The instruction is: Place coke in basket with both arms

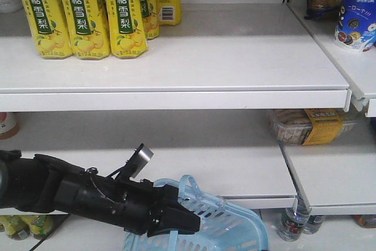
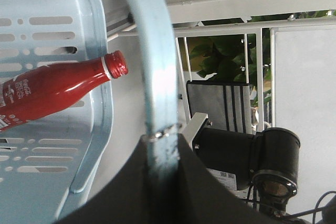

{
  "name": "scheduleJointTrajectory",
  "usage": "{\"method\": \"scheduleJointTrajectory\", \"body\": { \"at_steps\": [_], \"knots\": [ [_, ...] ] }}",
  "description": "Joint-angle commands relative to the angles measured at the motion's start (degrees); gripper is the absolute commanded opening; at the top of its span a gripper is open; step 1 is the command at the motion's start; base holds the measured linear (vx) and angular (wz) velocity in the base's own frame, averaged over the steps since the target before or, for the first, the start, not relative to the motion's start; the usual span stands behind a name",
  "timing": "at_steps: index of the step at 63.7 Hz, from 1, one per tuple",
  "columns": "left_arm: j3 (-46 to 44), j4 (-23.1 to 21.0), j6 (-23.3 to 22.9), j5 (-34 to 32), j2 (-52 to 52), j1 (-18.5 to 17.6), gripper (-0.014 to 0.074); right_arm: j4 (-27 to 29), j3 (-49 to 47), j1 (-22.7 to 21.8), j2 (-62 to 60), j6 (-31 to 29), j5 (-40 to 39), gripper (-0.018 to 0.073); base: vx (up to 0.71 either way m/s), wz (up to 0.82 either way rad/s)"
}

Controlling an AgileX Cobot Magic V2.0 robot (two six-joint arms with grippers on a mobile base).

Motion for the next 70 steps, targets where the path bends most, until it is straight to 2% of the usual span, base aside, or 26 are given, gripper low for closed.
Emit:
{"method": "scheduleJointTrajectory", "body": {
  "at_steps": [1,10,22,37,52,70],
  "knots": [
    [-1.1,-7.2,0.4,6.6,-3.0,-1.1,-0.0006,-0.6,-1.7,-0.1,0.8,-0.2,-3.8,-0.0009,0.00,0.00],
    [0.5,-7.5,0.4,3.8,-7.7,-3.3,-0.0006,-0.6,-1.7,-0.1,0.8,-0.2,-3.8,-0.0009,0.00,0.00],
    [3.3,-7.3,0.4,-5.2,-17.3,-7.7,-0.0006,-0.6,-1.7,-0.1,0.8,-0.2,-3.8,-0.0009,0.00,0.00],
    [6.5,-7.2,0.4,-13.4,-28.2,-10.8,-0.0006,-0.6,-1.7,-0.1,0.8,-0.2,-3.8,-0.0009,0.00,0.00],
    [12.9,-7.4,0.3,-18.4,-37.1,-10.9,-0.0006,-0.6,-1.7,-0.1,0.8,-0.2,-3.8,-0.0009,0.00,0.00],
    [19.3,-6.0,0.3,-28.5,-46.2,-10.9,-0.0006,-0.6,-1.7,-0.1,0.8,-0.2,-3.8,-0.0009,0.00,0.00]
  ]
}}
